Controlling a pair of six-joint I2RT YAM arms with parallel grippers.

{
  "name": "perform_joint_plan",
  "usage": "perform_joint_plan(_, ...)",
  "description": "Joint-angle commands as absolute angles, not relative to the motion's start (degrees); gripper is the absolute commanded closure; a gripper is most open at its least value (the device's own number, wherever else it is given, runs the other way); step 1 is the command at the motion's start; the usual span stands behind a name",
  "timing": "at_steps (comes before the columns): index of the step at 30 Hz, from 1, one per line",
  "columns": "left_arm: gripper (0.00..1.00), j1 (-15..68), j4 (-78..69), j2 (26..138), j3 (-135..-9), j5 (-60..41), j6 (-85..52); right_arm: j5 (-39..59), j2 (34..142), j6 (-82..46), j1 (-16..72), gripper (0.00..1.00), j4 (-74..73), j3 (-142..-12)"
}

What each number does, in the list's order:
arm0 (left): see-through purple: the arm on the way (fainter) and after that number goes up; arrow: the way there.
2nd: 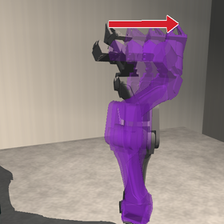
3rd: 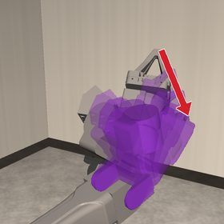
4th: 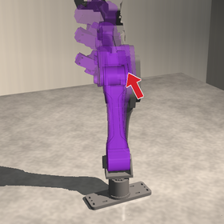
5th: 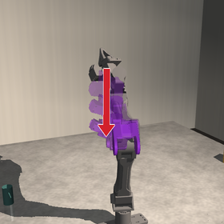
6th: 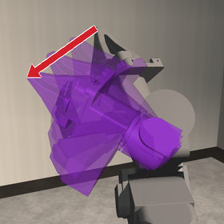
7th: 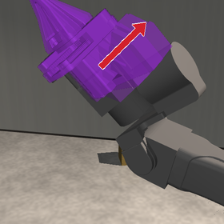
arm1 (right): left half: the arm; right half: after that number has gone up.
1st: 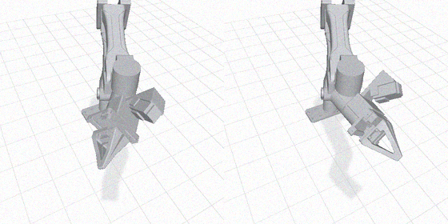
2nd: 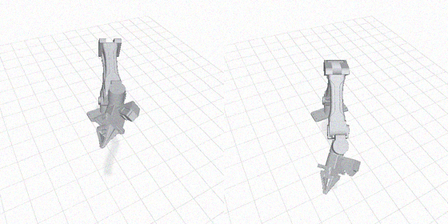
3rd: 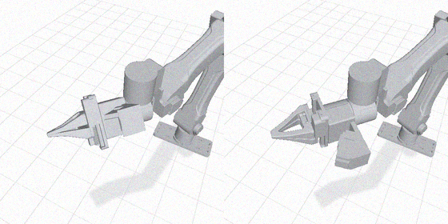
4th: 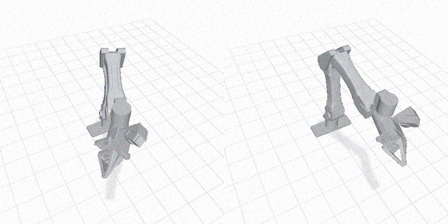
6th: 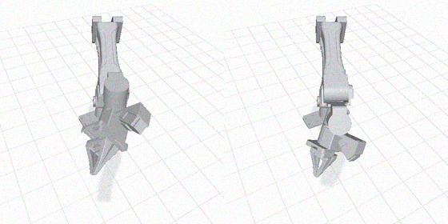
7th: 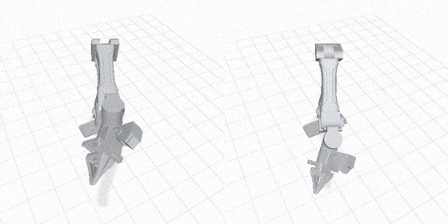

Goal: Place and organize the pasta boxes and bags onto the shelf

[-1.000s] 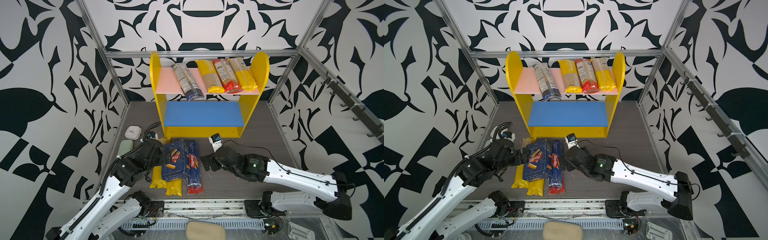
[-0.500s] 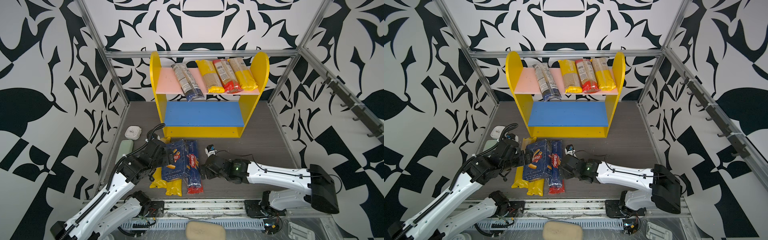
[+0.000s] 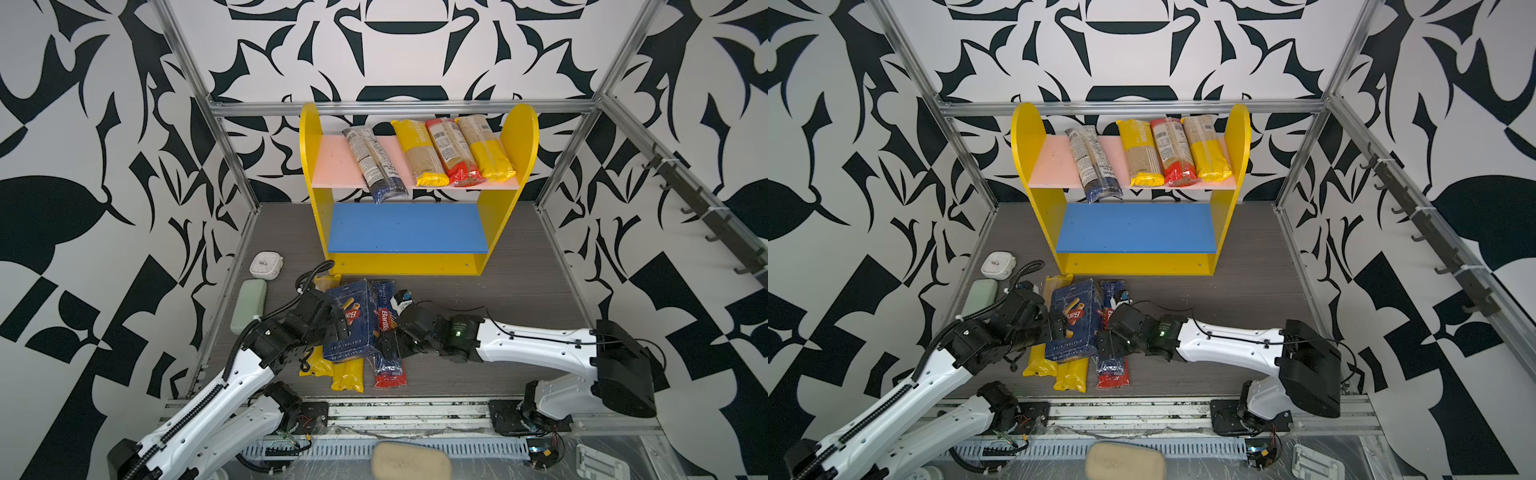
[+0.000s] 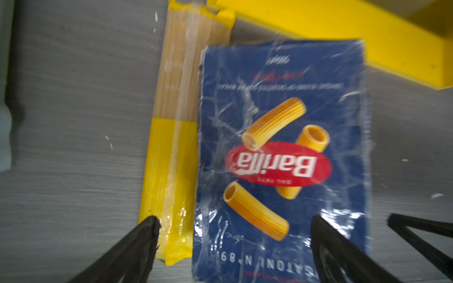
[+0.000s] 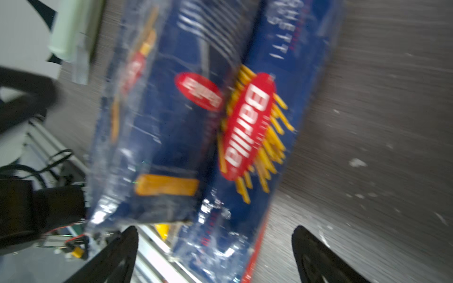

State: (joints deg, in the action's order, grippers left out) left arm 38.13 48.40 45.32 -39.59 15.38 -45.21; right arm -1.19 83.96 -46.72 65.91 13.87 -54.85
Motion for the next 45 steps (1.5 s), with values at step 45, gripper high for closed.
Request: perform_joint_plan(45, 0.27, 30.76, 19.69, 47.95, -28.28, -3.48, -49.82, 21.95, 97.76, -56.02, 60.38, 0.03, -9.73, -54.85)
